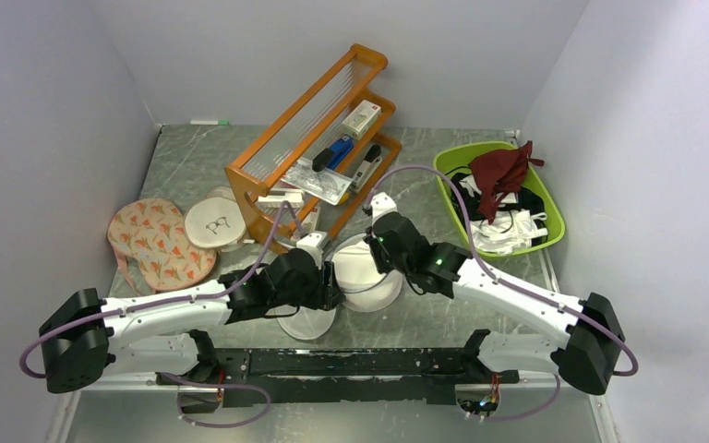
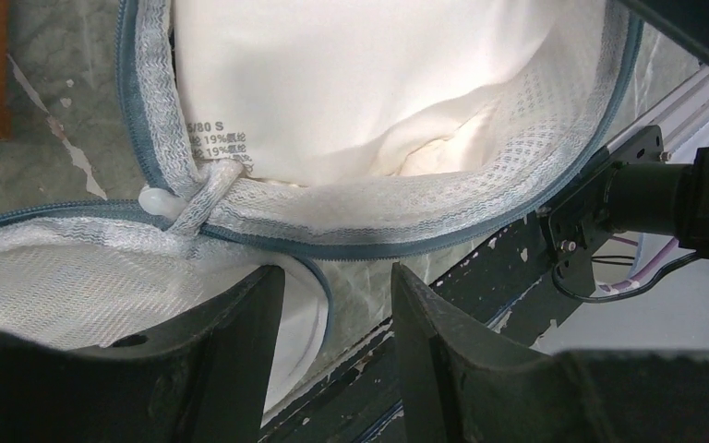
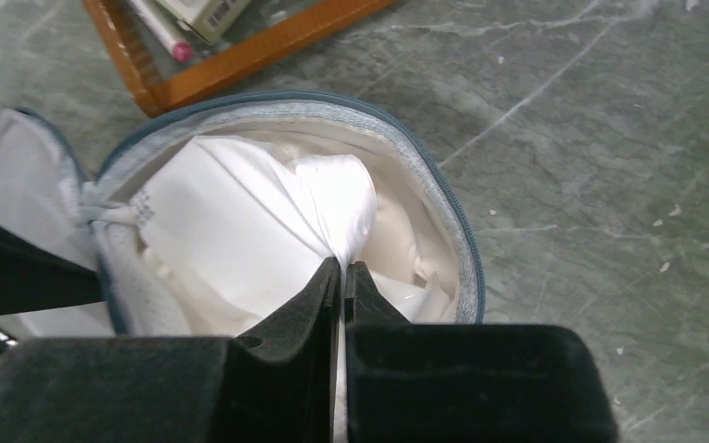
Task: Unzip the laundry bag and remove the bra
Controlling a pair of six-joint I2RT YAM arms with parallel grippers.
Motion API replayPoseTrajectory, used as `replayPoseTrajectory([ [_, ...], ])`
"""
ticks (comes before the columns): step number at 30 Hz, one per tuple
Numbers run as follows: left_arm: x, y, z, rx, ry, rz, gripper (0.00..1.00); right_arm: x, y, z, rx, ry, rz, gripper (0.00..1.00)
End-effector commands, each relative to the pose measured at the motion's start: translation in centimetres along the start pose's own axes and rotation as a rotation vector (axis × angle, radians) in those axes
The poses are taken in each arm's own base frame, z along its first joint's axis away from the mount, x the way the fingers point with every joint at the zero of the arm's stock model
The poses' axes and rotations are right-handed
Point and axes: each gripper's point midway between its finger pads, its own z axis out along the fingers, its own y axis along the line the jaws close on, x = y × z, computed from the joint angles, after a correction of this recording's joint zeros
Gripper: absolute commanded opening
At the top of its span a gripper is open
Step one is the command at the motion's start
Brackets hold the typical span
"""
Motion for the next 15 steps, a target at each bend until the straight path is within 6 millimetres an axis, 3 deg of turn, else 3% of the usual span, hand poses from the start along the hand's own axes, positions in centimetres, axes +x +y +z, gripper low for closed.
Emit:
replayPoseTrajectory([
  [1, -1.6, -1.6, -0.9, 0.056, -0.036, 0.0, 0.57, -2.4, 1.8, -1.9, -0.092, -0.047, 0.079, 0.0],
  [7, -1.8, -2.2, -1.5, 0.094, -0.046, 0.014, 0.6, -4.3, 2.4, -3.3, -0.116, -0.058, 0.161, 0.0],
  [14, -2.0, -2.2, -2.4, 0.11, -0.065, 0.032, 0.74, -6.5, 1.8, -4.8, -0.102, -0.137, 0.226, 0.0],
  [15, -1.9, -2.1, -2.4, 0.106, -0.064, 0.032, 0.75, -7.7, 1.7, -5.4, -0.1, -0.169, 0.234, 0.0],
])
